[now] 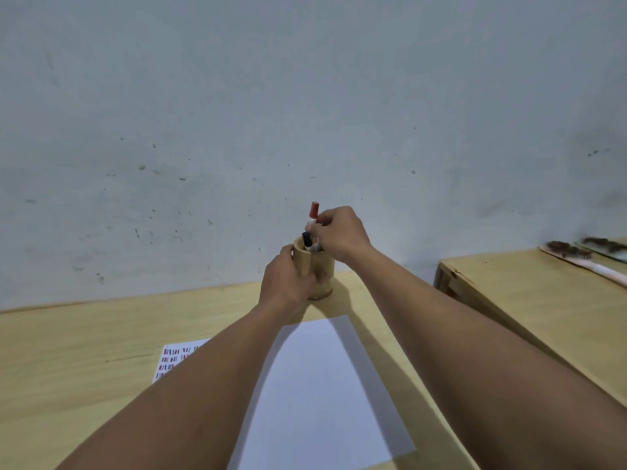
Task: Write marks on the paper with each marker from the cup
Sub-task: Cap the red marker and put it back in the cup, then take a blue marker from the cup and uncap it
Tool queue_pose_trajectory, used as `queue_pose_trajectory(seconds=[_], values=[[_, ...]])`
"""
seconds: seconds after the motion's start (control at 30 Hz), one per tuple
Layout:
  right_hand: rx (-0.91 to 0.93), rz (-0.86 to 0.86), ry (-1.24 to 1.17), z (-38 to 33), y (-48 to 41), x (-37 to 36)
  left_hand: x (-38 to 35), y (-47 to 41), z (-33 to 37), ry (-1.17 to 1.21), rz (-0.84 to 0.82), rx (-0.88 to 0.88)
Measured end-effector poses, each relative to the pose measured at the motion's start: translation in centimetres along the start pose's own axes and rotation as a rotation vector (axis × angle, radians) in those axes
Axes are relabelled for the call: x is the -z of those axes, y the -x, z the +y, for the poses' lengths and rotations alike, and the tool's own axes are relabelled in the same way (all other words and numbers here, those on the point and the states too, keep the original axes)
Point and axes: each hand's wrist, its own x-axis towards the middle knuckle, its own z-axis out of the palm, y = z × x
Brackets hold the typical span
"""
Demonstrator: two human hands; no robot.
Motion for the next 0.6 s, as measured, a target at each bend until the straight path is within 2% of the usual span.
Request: queue_pose_trajectory(seconds=[0.13, 0.3, 0.37, 0.6], values=[[-0.067, -0.061, -0.150, 0.6, -0.3, 0.2, -0.1, 0.1, -0.3, 0.063, 0.020, 0.004], [-0.118, 0.147, -0.125, 1.3, -0.1, 1.3, -0.4, 0.0, -0.8, 0.130, -0.006, 0.012], [-0.157, 0.172, -0.077, 1.5, -0.1, 1.4, -0.6, -0.2, -1.0, 0.140, 0.003, 0.008], [-0.233, 0.073, 0.002, 2.1, -0.9, 0.1, -0.6, -0.3, -1.3, 0.146, 0.003, -0.015]])
